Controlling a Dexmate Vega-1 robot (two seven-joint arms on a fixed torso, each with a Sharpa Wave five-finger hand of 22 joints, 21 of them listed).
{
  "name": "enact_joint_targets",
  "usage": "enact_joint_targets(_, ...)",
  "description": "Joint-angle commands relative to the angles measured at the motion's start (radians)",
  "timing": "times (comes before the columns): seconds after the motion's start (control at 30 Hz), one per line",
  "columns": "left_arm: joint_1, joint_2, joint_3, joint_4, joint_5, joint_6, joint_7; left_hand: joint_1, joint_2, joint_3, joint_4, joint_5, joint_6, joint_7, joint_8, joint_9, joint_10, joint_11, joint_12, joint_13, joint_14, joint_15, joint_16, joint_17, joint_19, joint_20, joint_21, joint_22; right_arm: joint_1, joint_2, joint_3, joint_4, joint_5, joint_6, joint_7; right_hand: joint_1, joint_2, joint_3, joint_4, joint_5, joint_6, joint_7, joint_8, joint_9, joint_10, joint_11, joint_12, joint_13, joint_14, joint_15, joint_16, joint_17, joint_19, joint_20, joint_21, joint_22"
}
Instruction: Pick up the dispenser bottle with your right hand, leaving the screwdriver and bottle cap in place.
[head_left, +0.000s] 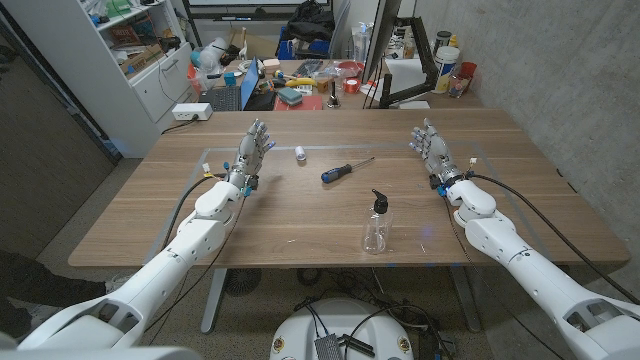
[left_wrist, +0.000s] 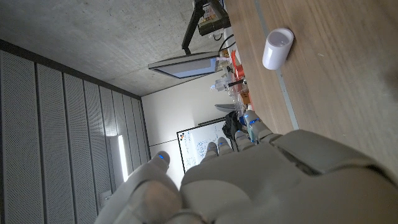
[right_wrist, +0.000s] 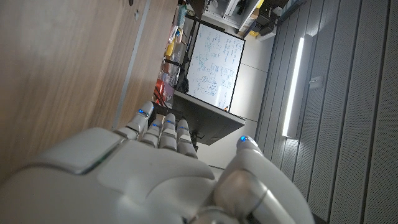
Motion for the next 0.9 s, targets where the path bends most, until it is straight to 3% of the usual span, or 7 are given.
enact_joint_targets(0.03,0.012,0.005,0.006,-0.022,0.009,0.004,0.016,0.000,0.116,0.006,-0.003,0.006,-0.195,-0.008,0.006,0.004,-0.181,-0.008,0.006,0.004,-0.212,-0.067,0.005,0.003,-0.234,-0.097,0.005,0.003,-0.014,-0.013,0.013,-0.001,0.005,0.008,0.014,0.005,-0.003,0.004,-0.002,0.006,0.000,0.004,0.006,0.002,0.005,0.002,0.005,0.004,-0.006,0.004,0.005,0.004,-0.003,-0.017,0.001,0.001)
enact_joint_targets(0.9,0.021,0.012,0.012,-0.036,0.015,0.013,0.026,0.000,0.115,0.004,-0.003,0.006,-0.193,-0.007,0.007,0.004,-0.181,-0.007,0.006,0.004,-0.211,-0.069,0.005,0.003,-0.235,-0.097,0.004,0.003,-0.060,-0.067,0.026,-0.035,-0.001,0.033,0.055,0.000,-0.045,-0.021,-0.015,0.008,-0.008,0.009,0.005,0.002,-0.006,0.006,0.001,0.004,-0.012,0.009,0.003,0.004,-0.004,-0.010,-0.014,0.001)
